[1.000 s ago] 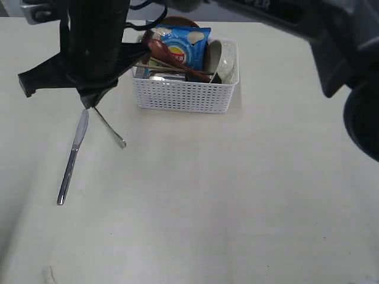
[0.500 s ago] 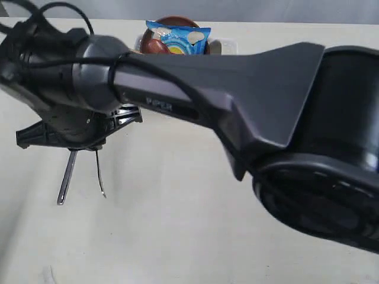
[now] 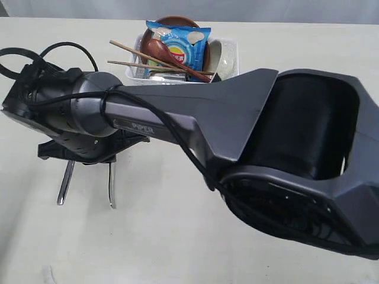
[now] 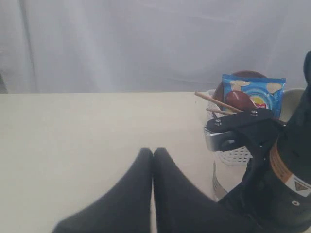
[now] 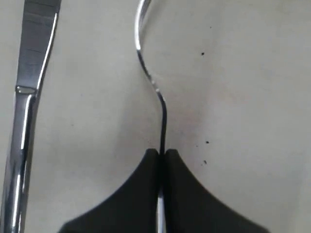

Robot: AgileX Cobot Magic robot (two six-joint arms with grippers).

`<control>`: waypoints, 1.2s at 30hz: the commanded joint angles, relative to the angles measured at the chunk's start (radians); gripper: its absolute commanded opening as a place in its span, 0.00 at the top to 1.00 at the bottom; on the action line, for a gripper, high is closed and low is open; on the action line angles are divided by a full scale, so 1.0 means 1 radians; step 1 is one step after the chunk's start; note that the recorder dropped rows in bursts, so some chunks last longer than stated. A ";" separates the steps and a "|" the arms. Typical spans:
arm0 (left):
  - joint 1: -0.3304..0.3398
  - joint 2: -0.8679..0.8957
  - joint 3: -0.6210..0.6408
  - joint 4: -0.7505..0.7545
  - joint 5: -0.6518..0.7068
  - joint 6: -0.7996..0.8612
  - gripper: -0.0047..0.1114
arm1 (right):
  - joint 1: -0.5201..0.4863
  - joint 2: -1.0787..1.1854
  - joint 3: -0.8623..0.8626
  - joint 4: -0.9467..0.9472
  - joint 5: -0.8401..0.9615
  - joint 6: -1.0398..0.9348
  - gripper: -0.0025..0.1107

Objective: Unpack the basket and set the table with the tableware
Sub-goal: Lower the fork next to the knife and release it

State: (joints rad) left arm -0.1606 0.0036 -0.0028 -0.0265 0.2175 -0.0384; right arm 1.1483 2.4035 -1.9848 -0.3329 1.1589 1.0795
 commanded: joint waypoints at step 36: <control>-0.001 -0.004 0.003 -0.002 -0.006 0.000 0.96 | 0.004 -0.040 -0.002 -0.062 -0.075 0.026 0.48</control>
State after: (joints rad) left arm -0.1606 0.0036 -0.0028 -0.0265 0.2175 -0.0384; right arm 1.1586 2.3746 -1.9848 -0.3811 1.0757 1.1034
